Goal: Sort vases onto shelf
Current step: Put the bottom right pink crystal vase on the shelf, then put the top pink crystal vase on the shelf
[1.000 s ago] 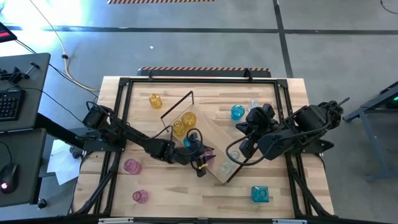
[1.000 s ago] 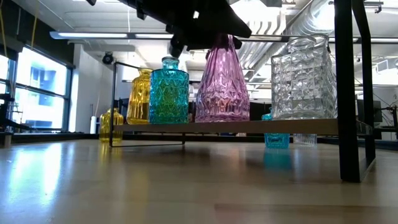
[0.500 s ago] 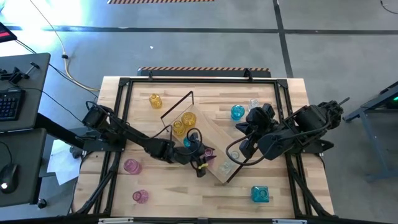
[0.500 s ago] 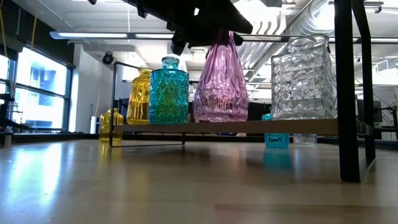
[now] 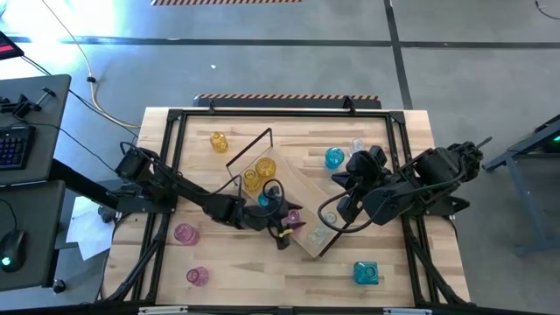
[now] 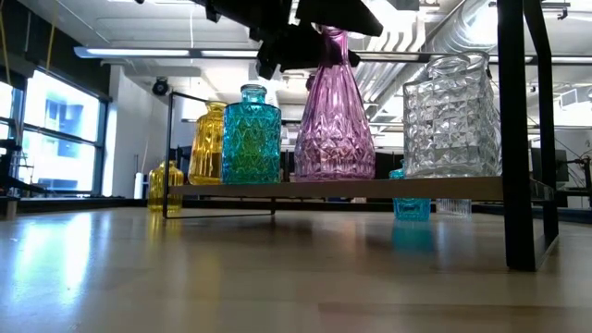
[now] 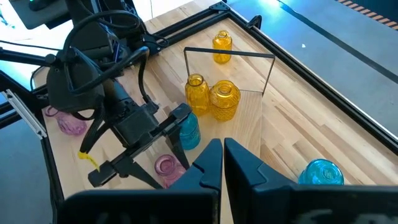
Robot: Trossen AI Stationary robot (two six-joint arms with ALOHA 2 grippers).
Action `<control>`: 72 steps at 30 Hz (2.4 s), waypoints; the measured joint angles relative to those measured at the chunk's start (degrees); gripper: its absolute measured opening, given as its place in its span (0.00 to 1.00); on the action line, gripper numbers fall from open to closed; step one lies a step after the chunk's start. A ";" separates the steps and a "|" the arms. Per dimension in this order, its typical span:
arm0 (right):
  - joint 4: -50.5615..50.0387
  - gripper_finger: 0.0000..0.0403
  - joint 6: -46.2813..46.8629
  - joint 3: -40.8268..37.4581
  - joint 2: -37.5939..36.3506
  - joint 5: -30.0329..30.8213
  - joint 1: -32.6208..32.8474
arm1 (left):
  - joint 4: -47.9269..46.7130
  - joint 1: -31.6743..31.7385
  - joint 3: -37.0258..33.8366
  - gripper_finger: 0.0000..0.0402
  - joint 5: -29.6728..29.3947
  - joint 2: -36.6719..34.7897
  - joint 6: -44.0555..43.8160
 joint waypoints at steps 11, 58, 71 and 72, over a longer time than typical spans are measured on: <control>0.00 0.00 0.20 0.00 -0.02 0.00 0.00 | -2.29 0.09 6.18 0.57 0.55 -4.12 6.88; 52.54 0.00 -15.97 2.69 28.49 -35.97 -17.93 | -87.52 -10.70 12.15 0.53 0.79 -55.73 -14.89; 0.99 0.00 -10.10 2.67 5.81 -9.39 -16.63 | -89.65 -14.77 2.45 0.53 12.66 -54.82 -26.19; 0.02 0.00 -10.14 2.67 4.66 -9.33 -16.63 | -90.42 -15.38 1.91 0.53 15.32 -54.66 -27.21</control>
